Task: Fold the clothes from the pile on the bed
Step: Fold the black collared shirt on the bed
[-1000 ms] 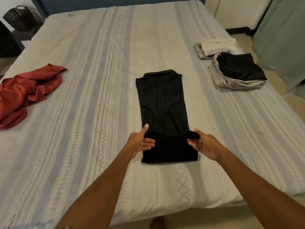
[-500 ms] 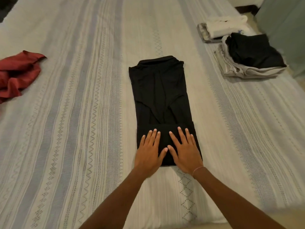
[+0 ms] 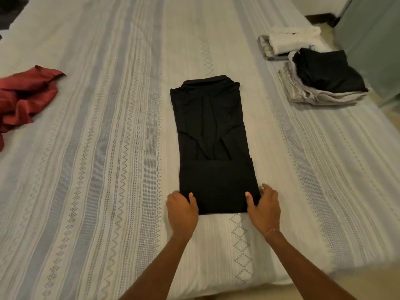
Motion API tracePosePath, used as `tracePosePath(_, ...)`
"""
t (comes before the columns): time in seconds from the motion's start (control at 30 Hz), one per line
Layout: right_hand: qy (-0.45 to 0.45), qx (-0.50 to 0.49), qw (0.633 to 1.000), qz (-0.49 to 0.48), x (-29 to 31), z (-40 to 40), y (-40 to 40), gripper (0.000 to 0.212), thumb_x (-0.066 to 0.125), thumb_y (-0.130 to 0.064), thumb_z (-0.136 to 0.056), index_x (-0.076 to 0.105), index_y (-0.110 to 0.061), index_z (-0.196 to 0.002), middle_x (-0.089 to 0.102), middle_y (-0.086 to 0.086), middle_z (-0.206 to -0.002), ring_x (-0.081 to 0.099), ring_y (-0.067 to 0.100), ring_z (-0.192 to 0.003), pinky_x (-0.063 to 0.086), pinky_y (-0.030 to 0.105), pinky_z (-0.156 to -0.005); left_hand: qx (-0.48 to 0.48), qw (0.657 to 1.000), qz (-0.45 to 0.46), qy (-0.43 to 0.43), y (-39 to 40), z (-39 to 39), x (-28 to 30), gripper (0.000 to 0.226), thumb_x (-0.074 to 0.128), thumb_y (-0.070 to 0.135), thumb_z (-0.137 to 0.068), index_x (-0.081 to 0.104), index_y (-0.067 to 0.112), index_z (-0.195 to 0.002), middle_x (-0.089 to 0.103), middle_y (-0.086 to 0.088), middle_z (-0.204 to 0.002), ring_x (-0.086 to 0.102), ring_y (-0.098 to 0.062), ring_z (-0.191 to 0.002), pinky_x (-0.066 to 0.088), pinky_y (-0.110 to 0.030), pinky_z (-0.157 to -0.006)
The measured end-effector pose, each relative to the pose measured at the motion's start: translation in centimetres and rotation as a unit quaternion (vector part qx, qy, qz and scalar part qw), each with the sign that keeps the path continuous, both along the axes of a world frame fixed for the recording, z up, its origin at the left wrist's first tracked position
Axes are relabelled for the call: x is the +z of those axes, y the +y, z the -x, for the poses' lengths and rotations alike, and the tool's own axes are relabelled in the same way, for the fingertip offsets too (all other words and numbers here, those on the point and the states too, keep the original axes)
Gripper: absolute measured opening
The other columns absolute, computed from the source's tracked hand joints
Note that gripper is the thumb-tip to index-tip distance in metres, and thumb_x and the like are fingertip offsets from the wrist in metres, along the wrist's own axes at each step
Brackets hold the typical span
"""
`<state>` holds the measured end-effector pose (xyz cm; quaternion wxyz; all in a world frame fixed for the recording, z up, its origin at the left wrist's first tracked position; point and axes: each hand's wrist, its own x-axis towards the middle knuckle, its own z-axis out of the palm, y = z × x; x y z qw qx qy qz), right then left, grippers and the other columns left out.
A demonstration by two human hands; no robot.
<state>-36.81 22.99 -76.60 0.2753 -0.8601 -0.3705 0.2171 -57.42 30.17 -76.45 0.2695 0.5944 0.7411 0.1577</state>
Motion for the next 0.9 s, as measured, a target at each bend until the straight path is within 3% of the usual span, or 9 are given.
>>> tracePosePath(0.1, 0.118, -0.008, 0.991, 0.068, 1.7, -0.4, -0.3, 0.054, 0.063, -0.033, -0.098, 0.044, -0.007, -0.142, 0.057, 0.017, -0.134, 0.059, 0.032, -0.118, 0.047, 0.034, -0.092, 0.030, 0.994, 0.104, -0.033, -0.1, 0.6, 1.0, 0.031, 0.053, 0.038, -0.102, 0.053, 0.008, -0.096, 0.060, -0.005, -0.083, 0.053, -0.013, -0.066, 0.038, -0.025, -0.052)
tracePosePath(0.23, 0.237, -0.056, 0.969, 0.052, 3.3, -1.0, -0.6, 0.046, 0.068, -0.027, -0.096, 0.042, -0.016, -0.133, 0.055, 0.015, -0.137, 0.059, 0.030, -0.119, 0.050, 0.038, -0.097, 0.046, 0.972, 0.192, -0.125, -0.1, 2.3, 1.1, 0.032, 0.055, 0.038, -0.102, 0.059, 0.005, -0.100, 0.064, -0.009, -0.084, 0.059, -0.017, -0.071, 0.046, -0.029, -0.058)
tracePosePath(0.33, 0.258, -0.061, 0.964, -0.004, 4.7, -1.0, -2.0, 0.042, 0.069, -0.025, -0.095, 0.036, -0.025, -0.121, 0.065, 0.016, -0.120, 0.070, 0.026, -0.097, 0.058, 0.033, -0.083, 0.078, 0.954, 0.179, -0.229, -1.2, 3.2, 2.9, 0.028, 0.056, 0.033, -0.102, 0.061, 0.006, -0.098, 0.069, -0.014, -0.079, 0.061, -0.020, -0.062, 0.051, -0.033, -0.058)
tracePosePath(0.4, 0.247, -0.041, 0.968, -0.035, 6.1, -0.7, -3.0, 0.037, 0.067, -0.021, -0.096, 0.038, -0.028, -0.118, 0.070, 0.015, -0.102, 0.073, 0.022, -0.078, 0.056, 0.024, -0.068, 0.082, 0.953, 0.152, -0.250, -2.2, 3.4, 4.8, 0.024, 0.057, 0.028, -0.102, 0.061, 0.005, -0.100, 0.070, -0.012, -0.075, 0.064, -0.018, -0.061, 0.055, -0.029, -0.059)
tracePosePath(0.47, 0.234, -0.016, 0.971, -0.055, 7.9, -0.4, -4.1, 0.030, 0.065, -0.019, -0.097, 0.045, -0.030, -0.116, 0.070, 0.010, -0.098, 0.073, 0.018, -0.070, 0.053, 0.019, -0.061, 0.088, 0.950, 0.116, -0.276, -3.6, 3.8, 7.0, 0.019, 0.060, 0.024, -0.101, 0.057, 0.006, -0.108, 0.069, -0.012, -0.073, 0.064, -0.016, -0.059, 0.053, -0.026, -0.057)
tracePosePath(0.6, 0.227, 0.016, 0.972, -0.051, 10.7, 0.0, -6.5, 0.013, 0.063, -0.017, -0.099, 0.064, -0.027, -0.107, 0.069, 0.004, -0.104, 0.073, 0.014, -0.068, 0.058, 0.022, -0.063, 0.059, 0.934, 0.076, -0.344, -6.2, 5.3, 10.2, 0.033, 0.062, 0.017, -0.099, 0.047, 0.030, -0.125, 0.071, -0.016, -0.073, 0.066, -0.018, -0.057, 0.054, -0.024, -0.054)
tracePosePath(0.73, 0.270, -0.006, 0.963, -0.020, 13.2, 0.0, -8.1, 0.006, 0.067, -0.017, -0.096, 0.073, -0.016, -0.096, 0.073, 0.009, -0.098, 0.074, 0.018, -0.070, 0.057, 0.023, -0.062, 0.043, 0.936, 0.105, -0.333, -7.5, 6.1, 13.2, 0.018, 0.063, 0.020, -0.099, 0.069, 0.009, -0.111, 0.073, -0.012, -0.070, 0.070, -0.021, -0.062, 0.057, -0.026, -0.059)
tracePosePath(0.83, 0.341, -0.016, 0.940, -0.007, 14.7, -0.7, -7.8, 0.009, 0.073, -0.016, -0.092, 0.074, -0.011, -0.099, 0.075, 0.014, -0.098, 0.075, 0.020, -0.077, 0.058, 0.026, -0.068, 0.020, 0.930, 0.133, -0.343, -7.1, 6.3, 15.3, 0.020, 0.070, 0.022, -0.094, 0.070, 0.007, -0.108, 0.075, -0.011, -0.077, 0.074, -0.021, -0.070, 0.059, -0.027, -0.067)
tracePosePath(0.9, 0.395, -0.003, 0.918, -0.011, 15.6, -1.4, -6.8, 0.025, 0.080, -0.015, -0.085, 0.073, -0.007, -0.107, 0.075, 0.014, -0.101, 0.075, 0.023, -0.087, 0.061, 0.030, -0.076, -0.009, 0.929, 0.144, -0.342, -5.8, 6.2, 16.1, 0.025, 0.079, 0.020, -0.086, 0.069, 0.013, -0.108, 0.077, -0.008, -0.086, 0.076, -0.019, -0.077, 0.059, -0.027, -0.072)
